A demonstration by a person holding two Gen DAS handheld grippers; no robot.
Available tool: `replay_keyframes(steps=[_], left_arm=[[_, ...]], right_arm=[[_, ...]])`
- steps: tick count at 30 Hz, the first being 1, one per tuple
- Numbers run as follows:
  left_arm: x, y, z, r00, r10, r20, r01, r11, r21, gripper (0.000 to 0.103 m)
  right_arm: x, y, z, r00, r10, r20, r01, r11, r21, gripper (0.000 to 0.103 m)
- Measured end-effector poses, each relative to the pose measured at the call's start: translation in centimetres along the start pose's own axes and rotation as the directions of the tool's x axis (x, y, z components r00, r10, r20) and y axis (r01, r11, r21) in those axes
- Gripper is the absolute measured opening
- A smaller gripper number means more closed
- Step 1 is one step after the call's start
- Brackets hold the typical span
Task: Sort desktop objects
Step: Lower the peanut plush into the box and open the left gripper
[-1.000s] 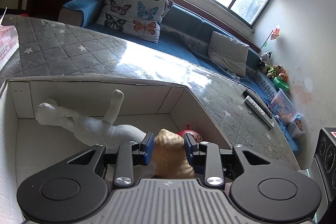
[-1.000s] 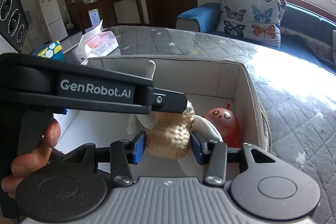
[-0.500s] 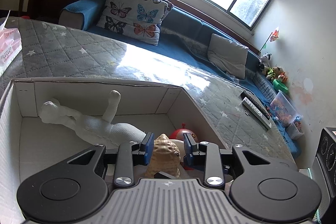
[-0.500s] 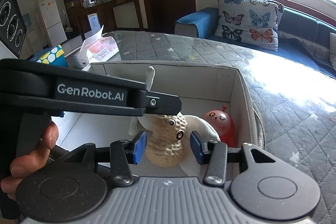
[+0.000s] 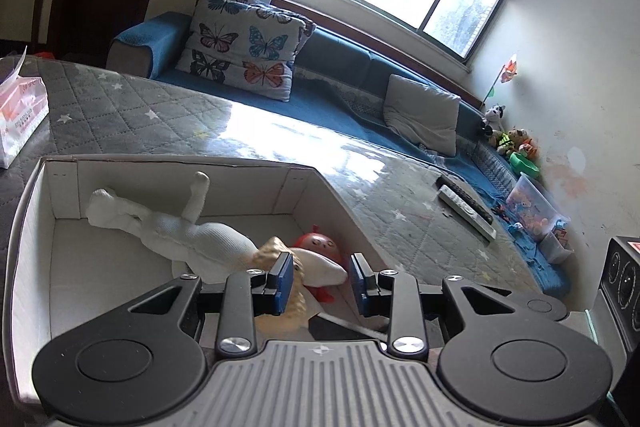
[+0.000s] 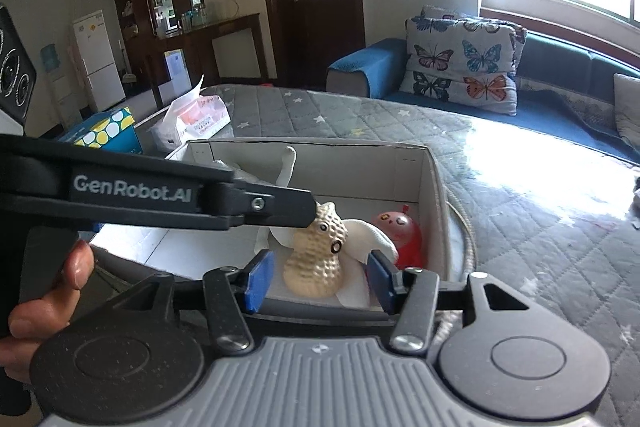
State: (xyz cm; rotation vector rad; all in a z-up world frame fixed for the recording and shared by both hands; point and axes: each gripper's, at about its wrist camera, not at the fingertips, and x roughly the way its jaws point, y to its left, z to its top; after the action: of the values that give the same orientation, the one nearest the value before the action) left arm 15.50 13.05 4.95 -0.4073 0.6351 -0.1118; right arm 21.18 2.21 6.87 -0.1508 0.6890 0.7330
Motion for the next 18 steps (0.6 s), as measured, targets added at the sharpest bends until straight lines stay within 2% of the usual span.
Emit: replay_keyframes(steps=[4, 18], left_arm=[[-1.1, -1.0, -1.2, 1.0, 0.004, -0.001, -0.004, 1.0, 0.023, 0.033], [-3.3, -4.1, -5.6, 0.999, -0.029, -0.032, 0.031, 0.997, 0.071, 0.033]], right_arm=[[-1.9, -0.2, -1.0, 1.0, -0.018, 0.015, 0.018, 1.0, -0.006, 0.059], [-8.0, -1.3, -6.4, 0.997, -0.072, 0.041, 0.072, 0.997, 0.009, 0.06]])
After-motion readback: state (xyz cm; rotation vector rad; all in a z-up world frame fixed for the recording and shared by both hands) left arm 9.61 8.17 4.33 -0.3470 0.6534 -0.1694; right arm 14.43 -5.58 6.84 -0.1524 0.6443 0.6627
